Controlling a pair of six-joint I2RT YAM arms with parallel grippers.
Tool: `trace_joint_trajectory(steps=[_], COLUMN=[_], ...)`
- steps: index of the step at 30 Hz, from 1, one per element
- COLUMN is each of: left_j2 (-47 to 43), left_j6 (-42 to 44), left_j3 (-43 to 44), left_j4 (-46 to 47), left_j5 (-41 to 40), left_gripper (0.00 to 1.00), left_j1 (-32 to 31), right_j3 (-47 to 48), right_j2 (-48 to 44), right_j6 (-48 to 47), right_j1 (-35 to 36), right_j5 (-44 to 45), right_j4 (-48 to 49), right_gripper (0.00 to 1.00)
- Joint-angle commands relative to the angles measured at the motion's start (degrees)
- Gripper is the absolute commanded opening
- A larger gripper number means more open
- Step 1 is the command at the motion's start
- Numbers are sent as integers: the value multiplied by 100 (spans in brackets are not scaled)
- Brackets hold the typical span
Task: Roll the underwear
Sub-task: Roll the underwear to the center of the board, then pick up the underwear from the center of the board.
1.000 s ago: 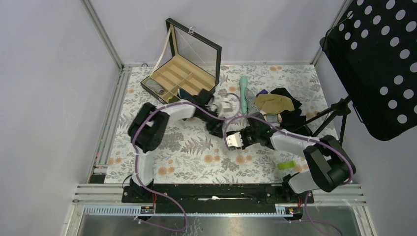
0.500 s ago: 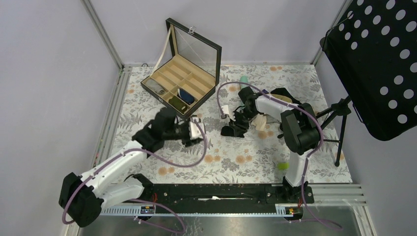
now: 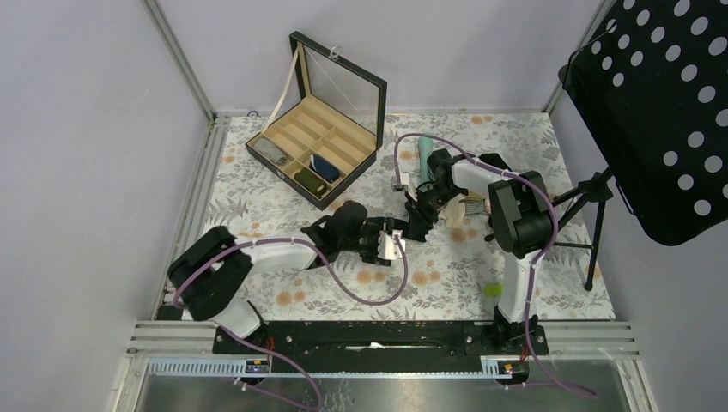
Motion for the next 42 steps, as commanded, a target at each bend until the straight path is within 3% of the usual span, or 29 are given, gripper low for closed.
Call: trace_joint_trajectory(steps=[1, 9, 17, 20, 22, 25, 27, 28, 29, 32, 34, 38, 42], left_j2=[530, 1298, 2417, 2511, 2481, 2383, 2245, 2132, 1999, 1591, 1319, 826, 681], left_j6=[91, 644, 964, 955, 988, 1025, 995, 962, 927, 854, 878, 979, 1479], left_j3=[537, 1072, 1498, 1602, 1697, 1760, 1780, 1773, 1764, 1786, 1871, 2254, 2791], left_j4=[1085, 743, 1061, 935, 548, 60, -308, -476, -719, -1293, -1763, -2575, -3269], left_j5=[-91, 249, -526, -470, -316, -115, -7, 71, 198, 442, 620, 972, 1317], left_gripper=[66, 65, 62, 52, 35, 10, 0, 0, 0, 0, 0, 0, 0], left_j1=[-29, -38, -74, -75, -75, -71, -51, -22, 19, 198, 408, 975, 1708], right_j3=[-507, -534, -646, -712, -734, -671, -372, -129, 135, 1009, 1506, 1857, 1487], right_j2=[515, 498, 385, 315, 274, 148, 39, -48, -164, -469, -738, -1445, -2141], right_j6=[279, 279, 247, 205, 183, 168, 136, 72, -86, -463, -401, 218, 849], right_j1=[-7, -67, -96, -95, -96, -96, -128, -176, -242, -500, -766, -1206, -1308], right_j5=[844, 775, 716, 682, 649, 591, 467, 352, 184, -183, -365, -549, -100], right_j4=[-434, -402, -324, -293, -298, -402, -788, -1102, -1476, -2850, -3250, -3044, -2494], right_gripper=[15, 15, 16, 16, 19, 31, 48, 68, 95, 99, 100, 100, 100])
